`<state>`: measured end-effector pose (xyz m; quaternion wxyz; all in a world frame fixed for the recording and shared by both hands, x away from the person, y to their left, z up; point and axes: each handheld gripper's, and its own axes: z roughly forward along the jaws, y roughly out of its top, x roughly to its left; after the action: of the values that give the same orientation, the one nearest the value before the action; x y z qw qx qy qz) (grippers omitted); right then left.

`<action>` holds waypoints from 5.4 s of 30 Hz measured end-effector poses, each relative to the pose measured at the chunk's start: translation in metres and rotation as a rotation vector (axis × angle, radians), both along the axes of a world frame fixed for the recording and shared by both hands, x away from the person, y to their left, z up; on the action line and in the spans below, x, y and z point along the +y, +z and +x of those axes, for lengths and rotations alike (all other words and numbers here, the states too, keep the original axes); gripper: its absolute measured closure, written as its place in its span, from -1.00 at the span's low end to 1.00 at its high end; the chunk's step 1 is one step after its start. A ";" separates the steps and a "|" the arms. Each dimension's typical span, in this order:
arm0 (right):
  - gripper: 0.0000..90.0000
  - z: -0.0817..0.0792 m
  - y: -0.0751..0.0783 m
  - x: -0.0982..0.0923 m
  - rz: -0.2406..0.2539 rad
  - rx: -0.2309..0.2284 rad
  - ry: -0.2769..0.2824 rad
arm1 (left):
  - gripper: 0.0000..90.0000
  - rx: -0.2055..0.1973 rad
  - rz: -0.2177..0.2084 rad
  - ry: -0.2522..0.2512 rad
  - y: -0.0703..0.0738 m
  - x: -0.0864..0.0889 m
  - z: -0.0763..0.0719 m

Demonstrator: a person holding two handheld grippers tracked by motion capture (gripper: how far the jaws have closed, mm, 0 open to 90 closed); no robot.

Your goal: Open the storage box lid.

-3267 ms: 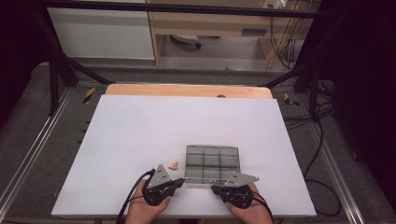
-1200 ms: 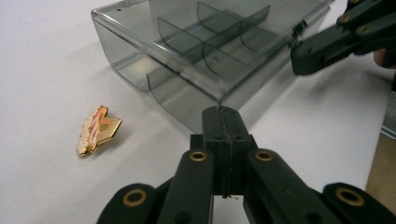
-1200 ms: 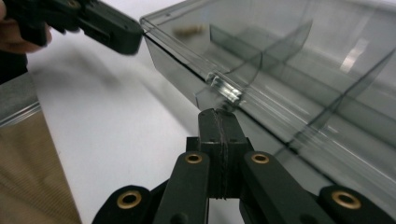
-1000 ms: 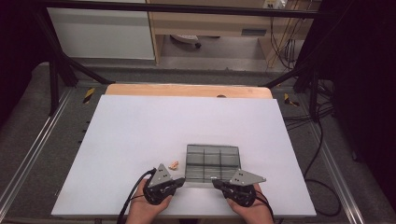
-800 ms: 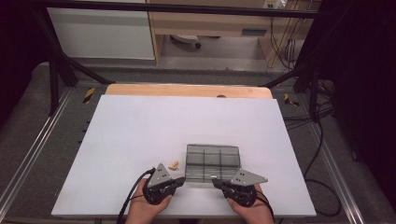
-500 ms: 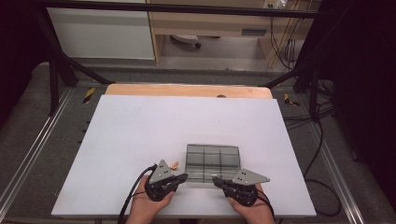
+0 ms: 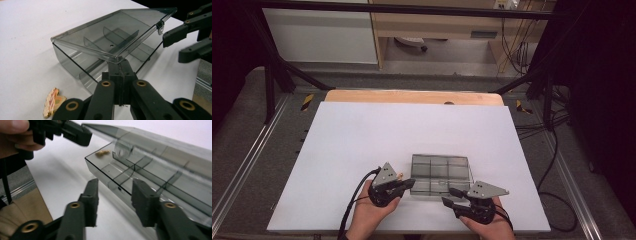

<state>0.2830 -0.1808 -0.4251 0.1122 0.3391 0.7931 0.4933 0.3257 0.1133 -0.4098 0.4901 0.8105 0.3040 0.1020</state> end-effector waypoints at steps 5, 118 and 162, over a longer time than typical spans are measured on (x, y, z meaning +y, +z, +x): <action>-0.13 0.001 0.002 -0.010 -0.003 -0.009 -0.039 | 1.00 0.000 0.011 -0.008 0.006 -0.003 0.006; 0.59 0.129 0.049 -0.048 -0.139 -0.141 -0.049 | 0.53 -0.044 0.090 0.048 0.029 -0.020 0.102; 0.34 0.164 0.033 -0.039 -0.006 -0.068 -0.187 | 0.46 0.024 0.015 0.158 0.018 -0.022 0.131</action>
<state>0.4473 -0.2199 -0.3920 0.1856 0.3943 0.7554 0.4894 0.4563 0.0908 -0.3917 0.4707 0.7889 0.3720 0.1331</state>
